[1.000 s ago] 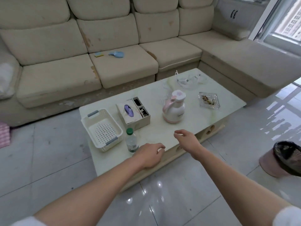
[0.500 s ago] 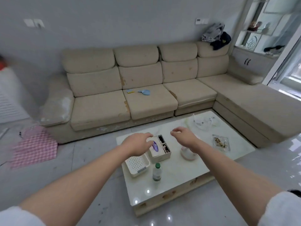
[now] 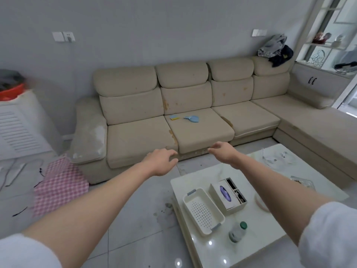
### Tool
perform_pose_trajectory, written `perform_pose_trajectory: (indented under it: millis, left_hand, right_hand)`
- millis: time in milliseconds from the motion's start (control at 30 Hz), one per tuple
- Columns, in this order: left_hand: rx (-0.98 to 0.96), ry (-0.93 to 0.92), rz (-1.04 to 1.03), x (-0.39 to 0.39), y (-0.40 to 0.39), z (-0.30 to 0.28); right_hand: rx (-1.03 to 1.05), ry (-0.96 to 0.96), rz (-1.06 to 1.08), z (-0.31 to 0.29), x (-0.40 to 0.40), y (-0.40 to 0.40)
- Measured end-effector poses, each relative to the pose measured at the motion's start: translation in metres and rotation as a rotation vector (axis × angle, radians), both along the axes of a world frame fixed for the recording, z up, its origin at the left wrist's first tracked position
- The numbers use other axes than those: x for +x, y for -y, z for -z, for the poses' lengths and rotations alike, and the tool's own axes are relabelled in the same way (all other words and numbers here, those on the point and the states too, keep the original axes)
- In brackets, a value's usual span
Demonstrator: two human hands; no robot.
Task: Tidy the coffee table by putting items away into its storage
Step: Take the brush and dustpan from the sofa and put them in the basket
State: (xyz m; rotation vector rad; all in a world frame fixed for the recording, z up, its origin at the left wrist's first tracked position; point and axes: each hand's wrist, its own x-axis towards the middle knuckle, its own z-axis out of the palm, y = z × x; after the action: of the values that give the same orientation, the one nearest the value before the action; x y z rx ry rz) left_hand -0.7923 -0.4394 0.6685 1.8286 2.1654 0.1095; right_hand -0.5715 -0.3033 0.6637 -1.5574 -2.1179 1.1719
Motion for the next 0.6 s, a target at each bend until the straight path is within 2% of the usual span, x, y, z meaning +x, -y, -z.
perform_pose_trajectory:
  millis: [233,400,600]
  left_hand:
    - [-0.037,0.02,0.038,-0.082,-0.1,0.024]
    - [-0.101,-0.006,0.029,-0.145,-0.199,0.053]
    - [-0.1,0.008,-0.012,-0.214,-0.309,0.047]
  right_hand:
    - [-0.082,-0.033,0.026,0.022,-0.091,-0.087]
    - [-0.153,-0.063,0.078,0.064,-0.153,-0.188]
    - [-0.188,-0.045,0.064,0.062,-0.223,-0.297]
